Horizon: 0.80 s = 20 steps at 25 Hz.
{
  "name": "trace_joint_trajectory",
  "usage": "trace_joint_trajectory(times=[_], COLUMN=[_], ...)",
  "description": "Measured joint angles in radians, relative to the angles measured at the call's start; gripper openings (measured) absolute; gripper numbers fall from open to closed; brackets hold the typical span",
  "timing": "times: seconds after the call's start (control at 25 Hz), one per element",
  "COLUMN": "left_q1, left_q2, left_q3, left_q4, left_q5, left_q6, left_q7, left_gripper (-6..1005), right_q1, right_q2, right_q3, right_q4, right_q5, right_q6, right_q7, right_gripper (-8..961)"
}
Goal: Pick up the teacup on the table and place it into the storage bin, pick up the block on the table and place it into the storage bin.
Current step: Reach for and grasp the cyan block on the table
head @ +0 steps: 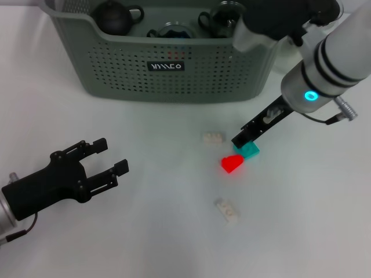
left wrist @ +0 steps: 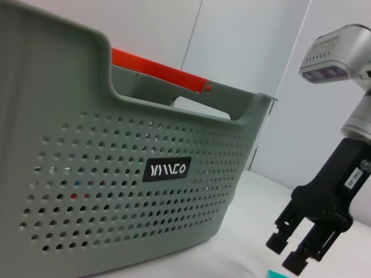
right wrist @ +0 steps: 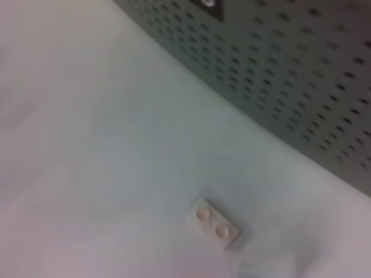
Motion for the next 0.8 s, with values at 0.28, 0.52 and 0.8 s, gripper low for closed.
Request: trace_joint_trajectory(times=[0.28, 0.52, 0.8], left_q1=[0.002, -0.001, 0.002], left_q2=[0.000, 0.001, 0.001], left_q3=[0.000, 0.000, 0.000], left_q4=[0.000, 0.000, 0.000], left_q5=[-0.001, 0.001, -0.001], left_q6=[-0.001, -0.001, -0.001], left_q7=[0.000, -0.002, -0.001], left_gripper=[762, 762, 761], right_q1=[-0.047, -0.066, -0.068], right_q2=[0.004, 0.005, 0.003], right_q3=[-0.056, -0.072, -0.090], right_q4=[0.001, 0.021, 0.028], right_q5=[0.006, 0.007, 0.001], right_q6=[0.104, 0.147, 0.148], right_q7=[0.025, 0.028, 0.053], right_gripper=[641, 642, 642])
